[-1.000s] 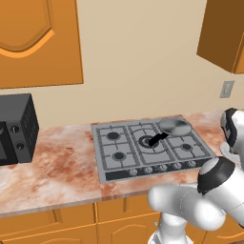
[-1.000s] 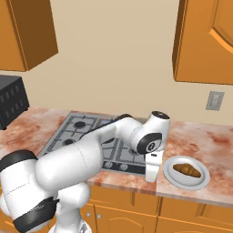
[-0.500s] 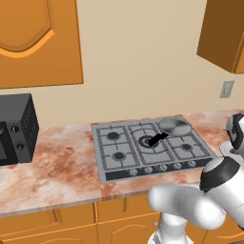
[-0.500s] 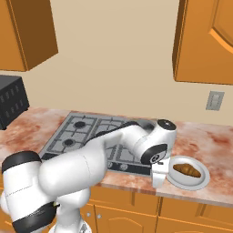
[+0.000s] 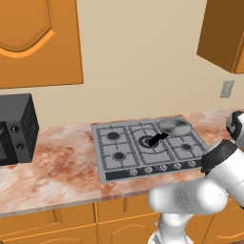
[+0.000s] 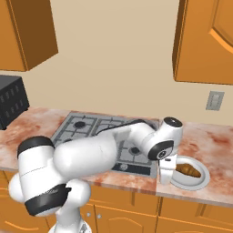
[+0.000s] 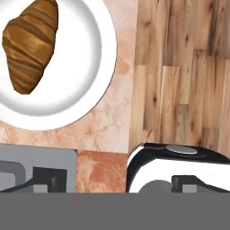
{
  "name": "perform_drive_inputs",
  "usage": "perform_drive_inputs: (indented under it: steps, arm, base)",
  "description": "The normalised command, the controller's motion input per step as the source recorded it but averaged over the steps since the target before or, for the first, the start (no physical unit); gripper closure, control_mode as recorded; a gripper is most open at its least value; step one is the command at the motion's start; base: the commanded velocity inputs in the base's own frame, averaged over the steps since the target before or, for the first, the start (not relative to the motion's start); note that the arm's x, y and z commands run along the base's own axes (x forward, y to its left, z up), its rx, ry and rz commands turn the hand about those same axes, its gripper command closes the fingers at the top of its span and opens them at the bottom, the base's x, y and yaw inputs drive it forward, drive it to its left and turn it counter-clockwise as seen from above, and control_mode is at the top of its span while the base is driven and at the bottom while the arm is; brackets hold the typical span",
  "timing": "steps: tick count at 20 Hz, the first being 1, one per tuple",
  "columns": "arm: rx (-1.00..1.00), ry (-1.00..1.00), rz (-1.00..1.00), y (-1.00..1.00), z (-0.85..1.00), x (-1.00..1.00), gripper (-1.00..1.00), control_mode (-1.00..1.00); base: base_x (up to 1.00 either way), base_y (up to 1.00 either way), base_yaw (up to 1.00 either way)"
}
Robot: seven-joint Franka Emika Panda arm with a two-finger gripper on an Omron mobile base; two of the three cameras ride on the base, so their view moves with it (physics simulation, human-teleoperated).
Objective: Pick the croissant and place it on the pan. Then turn on the stove to warm the croissant.
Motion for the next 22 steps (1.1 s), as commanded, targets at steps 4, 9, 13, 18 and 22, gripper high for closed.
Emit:
perform_drive_inputs:
  steps: [4,9,13,18,22]
  arm:
    - [0.0,0.0,0.0,-0.28,-0.05,0.16,-1.0,-1.0]
    - [0.0,0.0,0.0,-0.25,-0.04,0.25,-1.0,-1.0]
    - [0.0,0.0,0.0,-0.16,-0.08,0.24,-1.0,-1.0]
    - [0.0,0.0,0.0,-0.15,-0.09,0.15,-1.0,-1.0]
    - [0.0,0.0,0.01,-0.18,-0.1,0.13,-1.0,-1.0]
  base:
    - [0.0,0.0,0.0]
    - [0.0,0.0,0.0]
    - [0.0,0.0,0.0]
    - [0.0,0.0,0.0]
    - [0.0,0.0,0.0]
